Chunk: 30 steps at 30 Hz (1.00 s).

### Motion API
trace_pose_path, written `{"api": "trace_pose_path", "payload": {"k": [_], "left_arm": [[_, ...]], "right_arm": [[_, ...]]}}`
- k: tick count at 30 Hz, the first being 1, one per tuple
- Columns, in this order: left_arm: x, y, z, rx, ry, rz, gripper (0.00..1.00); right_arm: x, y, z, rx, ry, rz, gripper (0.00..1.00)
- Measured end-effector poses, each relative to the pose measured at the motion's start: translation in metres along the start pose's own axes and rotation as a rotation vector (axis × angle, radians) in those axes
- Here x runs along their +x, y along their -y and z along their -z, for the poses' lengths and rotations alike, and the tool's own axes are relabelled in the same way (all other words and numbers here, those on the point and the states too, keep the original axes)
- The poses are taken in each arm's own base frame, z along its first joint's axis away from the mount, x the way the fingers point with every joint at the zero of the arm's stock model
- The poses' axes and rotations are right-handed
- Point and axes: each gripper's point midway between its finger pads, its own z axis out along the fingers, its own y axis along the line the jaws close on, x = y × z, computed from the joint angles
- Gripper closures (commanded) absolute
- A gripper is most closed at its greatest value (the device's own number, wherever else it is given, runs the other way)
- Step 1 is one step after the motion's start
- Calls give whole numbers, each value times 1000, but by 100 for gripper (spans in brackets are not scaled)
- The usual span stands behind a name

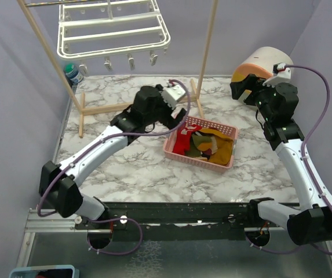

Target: Remove the socks clipped to the hanger

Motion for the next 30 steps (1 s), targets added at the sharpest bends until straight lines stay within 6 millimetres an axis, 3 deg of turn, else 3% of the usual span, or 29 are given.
{"api": "trace_pose_path", "payload": {"k": [3, 6, 9, 13, 15, 20, 30], "left_arm": [[13, -30, 28, -57, 29, 50, 1], [33, -69, 60, -172, 73, 111, 1], [53, -96, 78, -252, 101, 175, 1], [88, -130, 92, -319, 152, 327, 1], [102, -146, 100, -350, 169, 396, 1], [99, -162, 107, -368, 227, 450, 1], [86, -162, 109, -349, 278, 440, 1]], "right_arm": [[1, -11, -1, -66, -7, 5, 0], [1, -35, 1, -208, -2, -2, 0], [2, -53, 4, -308, -10, -8, 0], [7, -58, 8, -348, -21, -4, 0], [19, -53, 12, -340, -42, -5, 0], [28, -49, 21, -328, -45, 3, 0], [27, -41, 23, -287, -21, 11, 0]]}}
